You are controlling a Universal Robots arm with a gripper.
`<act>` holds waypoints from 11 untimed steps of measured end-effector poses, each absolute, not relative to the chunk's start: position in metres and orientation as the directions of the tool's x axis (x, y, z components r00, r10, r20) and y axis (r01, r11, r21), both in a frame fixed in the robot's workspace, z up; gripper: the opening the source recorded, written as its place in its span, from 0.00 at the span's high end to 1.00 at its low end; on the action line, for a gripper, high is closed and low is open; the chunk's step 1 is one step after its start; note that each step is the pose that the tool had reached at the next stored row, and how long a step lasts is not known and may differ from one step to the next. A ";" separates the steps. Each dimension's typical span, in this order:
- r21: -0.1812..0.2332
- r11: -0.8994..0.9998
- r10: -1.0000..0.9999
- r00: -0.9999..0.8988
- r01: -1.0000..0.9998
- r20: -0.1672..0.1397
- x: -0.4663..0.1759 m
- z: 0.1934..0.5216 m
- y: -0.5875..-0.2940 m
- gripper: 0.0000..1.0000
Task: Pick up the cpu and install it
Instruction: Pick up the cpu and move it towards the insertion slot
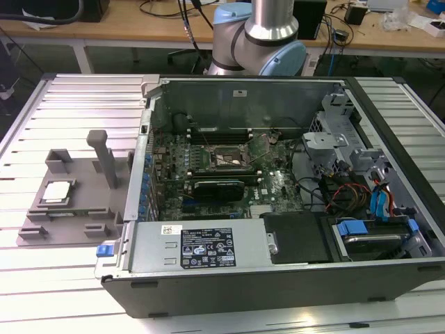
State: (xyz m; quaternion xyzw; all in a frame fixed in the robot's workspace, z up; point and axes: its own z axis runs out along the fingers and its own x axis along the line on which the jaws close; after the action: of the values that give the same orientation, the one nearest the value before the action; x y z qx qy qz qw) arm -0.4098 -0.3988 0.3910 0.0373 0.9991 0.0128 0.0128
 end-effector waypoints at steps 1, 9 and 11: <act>0.027 0.997 0.075 -0.997 0.074 -0.025 -0.410 0.391 -0.399 0.22; 0.027 0.997 0.075 -0.997 0.074 -0.025 -0.410 0.386 -0.399 0.22; 0.027 0.997 0.075 -0.997 0.074 -0.025 -0.410 0.385 -0.399 0.22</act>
State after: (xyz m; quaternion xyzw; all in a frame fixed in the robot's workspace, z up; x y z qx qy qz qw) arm -0.4098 -0.3988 0.3846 0.0373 0.9991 0.0128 0.0128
